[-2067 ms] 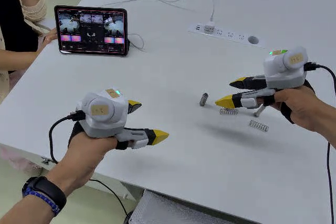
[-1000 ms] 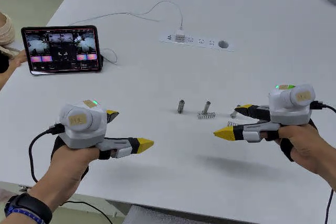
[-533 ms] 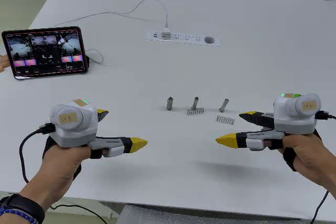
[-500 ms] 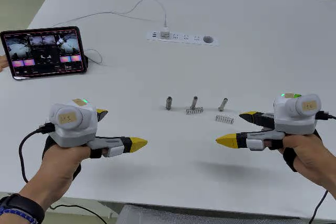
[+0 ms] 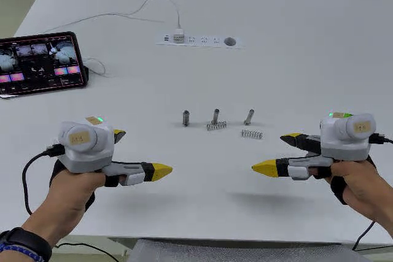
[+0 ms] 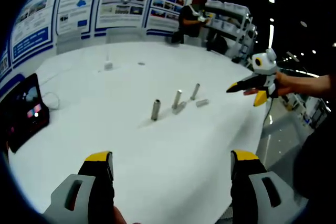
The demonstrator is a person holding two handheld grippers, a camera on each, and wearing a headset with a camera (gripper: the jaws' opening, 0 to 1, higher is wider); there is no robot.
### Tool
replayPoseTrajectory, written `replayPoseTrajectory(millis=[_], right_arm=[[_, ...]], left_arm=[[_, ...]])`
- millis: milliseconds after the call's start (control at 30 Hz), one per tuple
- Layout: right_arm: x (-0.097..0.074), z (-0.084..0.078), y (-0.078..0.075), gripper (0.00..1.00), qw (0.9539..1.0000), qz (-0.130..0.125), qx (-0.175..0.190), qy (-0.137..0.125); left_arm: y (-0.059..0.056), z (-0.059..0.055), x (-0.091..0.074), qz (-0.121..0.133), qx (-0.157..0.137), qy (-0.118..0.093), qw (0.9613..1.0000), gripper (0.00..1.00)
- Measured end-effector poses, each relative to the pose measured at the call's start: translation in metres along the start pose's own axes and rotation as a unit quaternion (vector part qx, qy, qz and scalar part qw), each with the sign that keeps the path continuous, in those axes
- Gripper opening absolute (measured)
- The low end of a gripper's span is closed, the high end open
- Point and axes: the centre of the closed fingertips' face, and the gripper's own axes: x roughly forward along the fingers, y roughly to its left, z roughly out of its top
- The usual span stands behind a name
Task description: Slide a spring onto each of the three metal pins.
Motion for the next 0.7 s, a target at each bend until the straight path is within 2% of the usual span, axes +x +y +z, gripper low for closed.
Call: replayPoseTrajectory(millis=[367,700], right_arm=[[-0.013,-0.011,-0.004,0.88,0.9999,-0.008,0.011,-0.004],[-0.018,-0.017,-0.007,0.88,0.9998,-0.009,0.019,-0.003]], left_arm=[[-0.022,0.006,0.019,-0.029,0.019,0.009,0.9994,0.93],[-0.043,0.009,0.035,-0.051,0.039,0.021,0.9977,0.93]])
